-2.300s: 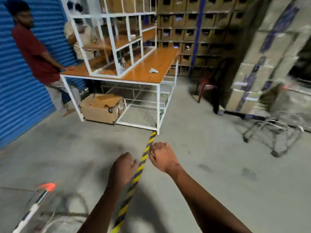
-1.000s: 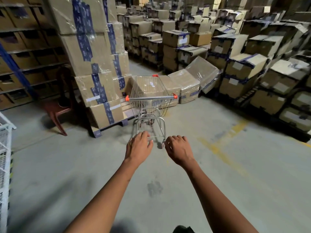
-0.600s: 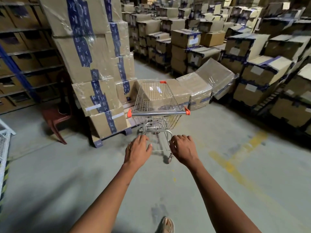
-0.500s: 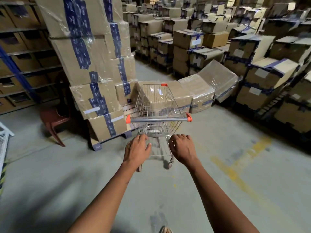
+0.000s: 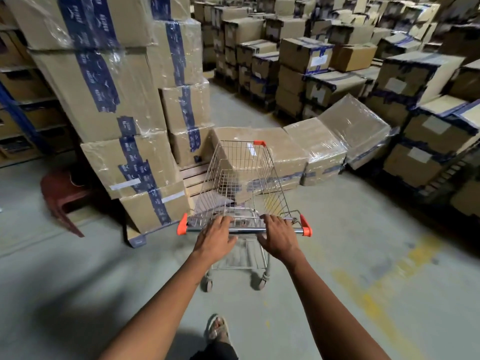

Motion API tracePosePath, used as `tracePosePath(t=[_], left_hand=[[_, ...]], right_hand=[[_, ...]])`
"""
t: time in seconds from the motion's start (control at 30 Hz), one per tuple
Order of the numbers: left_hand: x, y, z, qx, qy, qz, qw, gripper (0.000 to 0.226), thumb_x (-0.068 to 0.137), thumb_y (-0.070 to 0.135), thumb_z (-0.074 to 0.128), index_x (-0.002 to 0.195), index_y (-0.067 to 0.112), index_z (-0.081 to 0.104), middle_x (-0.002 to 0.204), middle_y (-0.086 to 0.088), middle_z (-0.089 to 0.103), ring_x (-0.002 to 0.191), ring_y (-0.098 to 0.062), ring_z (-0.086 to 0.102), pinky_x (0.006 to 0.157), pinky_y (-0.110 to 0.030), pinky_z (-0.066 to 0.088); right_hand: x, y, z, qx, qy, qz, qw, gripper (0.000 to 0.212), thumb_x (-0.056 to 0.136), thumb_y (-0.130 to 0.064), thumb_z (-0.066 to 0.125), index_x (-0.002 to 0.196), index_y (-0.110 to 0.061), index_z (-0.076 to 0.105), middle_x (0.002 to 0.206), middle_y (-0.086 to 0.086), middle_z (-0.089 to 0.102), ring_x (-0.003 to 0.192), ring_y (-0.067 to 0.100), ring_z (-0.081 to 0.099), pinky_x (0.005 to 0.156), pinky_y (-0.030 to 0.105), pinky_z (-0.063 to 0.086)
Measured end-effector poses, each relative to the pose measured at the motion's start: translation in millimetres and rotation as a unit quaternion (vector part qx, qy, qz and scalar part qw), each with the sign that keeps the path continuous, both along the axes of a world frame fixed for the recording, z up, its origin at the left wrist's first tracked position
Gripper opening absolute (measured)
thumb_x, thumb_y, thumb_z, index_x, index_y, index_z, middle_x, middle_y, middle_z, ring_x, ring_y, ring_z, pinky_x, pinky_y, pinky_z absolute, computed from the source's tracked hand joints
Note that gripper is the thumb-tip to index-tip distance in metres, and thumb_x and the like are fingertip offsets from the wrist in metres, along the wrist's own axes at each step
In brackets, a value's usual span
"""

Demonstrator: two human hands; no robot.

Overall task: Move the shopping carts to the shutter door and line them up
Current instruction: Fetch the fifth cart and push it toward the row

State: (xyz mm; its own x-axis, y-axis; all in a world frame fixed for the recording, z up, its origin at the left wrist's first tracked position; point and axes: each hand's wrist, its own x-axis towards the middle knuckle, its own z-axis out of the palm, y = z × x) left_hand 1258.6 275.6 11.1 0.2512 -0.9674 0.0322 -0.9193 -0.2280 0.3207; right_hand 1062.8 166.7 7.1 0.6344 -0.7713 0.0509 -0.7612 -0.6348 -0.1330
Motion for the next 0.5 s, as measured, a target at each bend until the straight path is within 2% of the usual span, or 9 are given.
tracePosePath(t=[0.07, 0.1, 0.2, 0.27, 0.37, 0.43, 0.5], left_hand=[[17.5, -20.9, -15.7, 0.043, 0.002, 0.001, 0.999, 0.064, 0.092, 0.045, 0.062, 0.147, 0.023, 0.037, 0.143, -0.003, 0.045, 0.131, -0.027, 0.050, 0.110, -0.047, 0.040], [24.4, -28.6, -21.2, 0.070, -0.002, -0.003, 0.998, 0.066, 0.092, 0.047, 0.061, 0.149, 0.024, 0.036, 0.145, -0.003, 0.045, 0.132, -0.027, 0.049, 0.111, -0.048, 0.038], [47.6, -52.4, -41.4, 0.169, -0.014, -0.038, 0.985, 0.065, 0.088, 0.065, 0.054, 0.141, 0.027, 0.047, 0.141, 0.000, 0.054, 0.129, -0.024, 0.052, 0.111, -0.048, 0.035], [60.6, -67.3, -44.8, 0.236, 0.009, -0.070, 0.969, 0.076, 0.077, 0.087, 0.045, 0.125, 0.030, 0.059, 0.127, 0.003, 0.065, 0.115, -0.023, 0.062, 0.101, -0.044, 0.045], [70.3, -82.3, -39.5, 0.278, 0.049, -0.087, 0.956, 0.094, 0.059, 0.106, 0.034, 0.090, 0.024, 0.068, 0.084, 0.006, 0.074, 0.077, -0.012, 0.069, 0.080, -0.034, 0.056], [70.7, -87.7, -31.4, 0.302, 0.083, -0.082, 0.946, 0.098, 0.054, 0.108, 0.036, 0.080, 0.019, 0.069, 0.080, 0.006, 0.075, 0.065, -0.008, 0.068, 0.074, -0.031, 0.057], [73.2, -94.1, -30.3, 0.324, 0.112, -0.075, 0.936, 0.098, 0.051, 0.108, 0.042, 0.081, 0.019, 0.068, 0.082, 0.005, 0.076, 0.070, -0.010, 0.069, 0.073, -0.031, 0.056]], right_hand=[[12.2, -23.4, -14.1, 0.057, 0.061, -0.004, 0.997, 0.077, 0.092, -0.056, 0.068, 0.151, -0.016, 0.039, 0.141, 0.008, 0.057, 0.128, 0.029, 0.055, 0.114, 0.048, 0.039], [17.7, -32.6, -21.0, 0.079, 0.090, 0.000, 0.993, 0.079, 0.090, -0.058, 0.070, 0.150, -0.015, 0.041, 0.141, 0.008, 0.058, 0.129, 0.029, 0.055, 0.116, 0.049, 0.038], [34.8, -55.0, -35.2, 0.121, 0.146, 0.032, 0.981, 0.055, 0.093, -0.062, 0.066, 0.124, -0.017, 0.061, 0.122, 0.005, 0.068, 0.115, 0.026, 0.064, 0.109, 0.045, 0.042], [43.7, -66.5, -36.4, 0.154, 0.175, 0.041, 0.972, 0.055, 0.095, -0.068, 0.059, 0.110, -0.016, 0.067, 0.108, 0.007, 0.072, 0.101, 0.028, 0.068, 0.100, 0.042, 0.048], [48.3, -77.5, -38.9, 0.179, 0.188, 0.036, 0.965, 0.050, 0.092, -0.064, 0.057, 0.102, -0.016, 0.068, 0.104, 0.012, 0.073, 0.096, 0.033, 0.069, 0.086, 0.040, 0.052], [47.7, -80.0, -37.5, 0.180, 0.185, 0.034, 0.965, 0.048, 0.088, -0.062, 0.056, 0.100, -0.017, 0.068, 0.103, 0.014, 0.072, 0.096, 0.036, 0.068, 0.084, 0.040, 0.053], [47.4, -82.8, -36.1, 0.181, 0.191, 0.038, 0.964, 0.049, 0.088, -0.062, 0.056, 0.100, -0.016, 0.068, 0.102, 0.014, 0.071, 0.096, 0.037, 0.068, 0.083, 0.041, 0.053]])
